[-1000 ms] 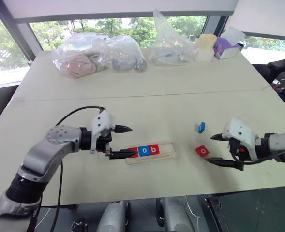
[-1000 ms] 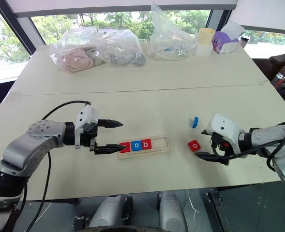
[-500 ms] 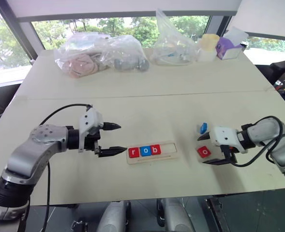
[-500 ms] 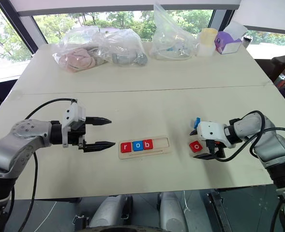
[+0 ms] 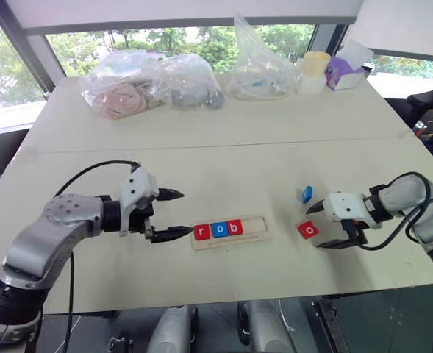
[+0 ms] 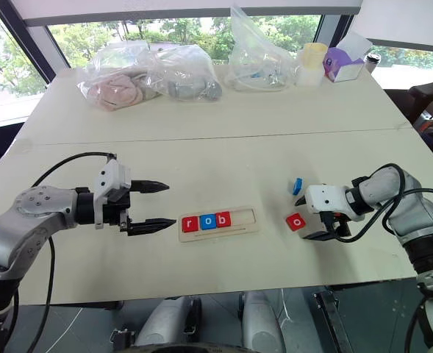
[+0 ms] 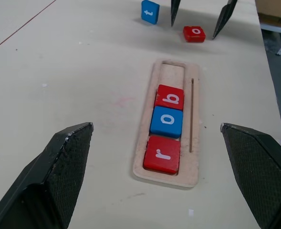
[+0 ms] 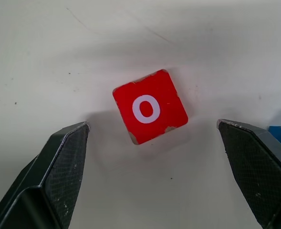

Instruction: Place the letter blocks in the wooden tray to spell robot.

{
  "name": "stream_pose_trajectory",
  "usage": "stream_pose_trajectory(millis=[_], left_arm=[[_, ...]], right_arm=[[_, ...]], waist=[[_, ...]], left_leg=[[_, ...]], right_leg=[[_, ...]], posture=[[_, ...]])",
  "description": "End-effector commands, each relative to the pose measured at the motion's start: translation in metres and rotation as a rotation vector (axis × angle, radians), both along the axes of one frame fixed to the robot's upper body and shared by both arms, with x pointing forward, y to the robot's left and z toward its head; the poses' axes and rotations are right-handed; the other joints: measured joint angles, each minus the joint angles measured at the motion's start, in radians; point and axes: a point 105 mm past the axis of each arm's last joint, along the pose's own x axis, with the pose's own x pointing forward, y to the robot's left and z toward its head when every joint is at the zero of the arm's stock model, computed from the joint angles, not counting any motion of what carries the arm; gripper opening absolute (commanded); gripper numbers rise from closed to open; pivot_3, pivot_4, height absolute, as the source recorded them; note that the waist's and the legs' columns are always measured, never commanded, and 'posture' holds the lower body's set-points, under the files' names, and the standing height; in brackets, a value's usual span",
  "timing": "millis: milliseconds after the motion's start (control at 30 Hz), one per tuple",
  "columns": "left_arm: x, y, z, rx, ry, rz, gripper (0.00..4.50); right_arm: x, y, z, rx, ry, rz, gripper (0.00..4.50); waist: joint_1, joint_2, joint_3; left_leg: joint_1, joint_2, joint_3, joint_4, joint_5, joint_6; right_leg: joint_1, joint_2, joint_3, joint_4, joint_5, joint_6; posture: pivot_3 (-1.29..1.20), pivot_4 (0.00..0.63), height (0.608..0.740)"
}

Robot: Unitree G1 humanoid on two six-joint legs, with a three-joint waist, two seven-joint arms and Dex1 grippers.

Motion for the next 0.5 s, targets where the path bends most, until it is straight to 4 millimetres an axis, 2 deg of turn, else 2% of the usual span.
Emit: stream_pose_trajectory(millis=[33, 233, 267, 333, 433, 500], left_arm=[[-0.002, -0.001, 0.011, -0.014, -0.046, 0.0, 4.5], [-0.001, -0.001, 0.012, -0.018, -0.047, 0.004, 4.5], [-0.001, -0.001, 0.012, -0.019, -0.048, 0.005, 4.5], [-0.001, -0.001, 0.013, -0.021, -0.049, 0.006, 4.5], [-0.001, -0.002, 0.013, -0.024, -0.048, 0.008, 4.5], [-0.001, -0.001, 0.012, -0.022, -0.048, 0.009, 4.5]], right_arm=[[0.004, 0.004, 0.005, 0.012, -0.016, 0.014, 4.4], [0.006, 0.01, 0.004, 0.012, -0.021, 0.039, 4.4], [0.006, 0.011, 0.004, 0.017, -0.02, 0.042, 4.17], [0.006, 0.015, 0.004, 0.027, -0.017, 0.053, 3.57], [0.005, 0.018, 0.002, 0.031, -0.013, 0.063, 1.92], [0.005, 0.018, 0.0, 0.019, -0.013, 0.069, 1.11]], waist=[[-0.001, 0.0, 0.0], [-0.003, 0.0, 0.0], [-0.002, 0.0, 0.0], [-0.002, 0.0, 0.0], [-0.002, 0.0, 0.0], [-0.002, 0.0, 0.0]], left_leg=[[0.0, 0.0, 0.0, 0.0, 0.0, 0.0], [0.001, 0.0, 0.0, 0.0, 0.0, 0.0], [0.001, 0.0, 0.0, 0.0, 0.0, 0.0], [0.001, 0.0, 0.0, 0.0, 0.0, 0.0], [0.001, 0.0, 0.0, 0.0, 0.0, 0.0], [0.001, 0.0, 0.0, 0.0, 0.0, -0.001]], right_leg=[[0.0, 0.0, 0.0, 0.0, 0.0, 0.0], [0.0, 0.0, 0.0, 0.001, 0.0, 0.0], [0.0, 0.0, 0.0, 0.001, 0.0, 0.0], [0.0, 0.0, 0.0, 0.001, 0.0, 0.0], [0.0, 0.0, 0.0, 0.001, 0.0, 0.0], [0.0, 0.0, 0.0, 0.001, 0.001, 0.0]], posture=[[0.0, 0.15, 0.725], [0.0, 0.15, 0.725], [0.0, 0.15, 0.725], [0.0, 0.15, 0.725], [0.0, 0.15, 0.725], [0.0, 0.15, 0.725]])
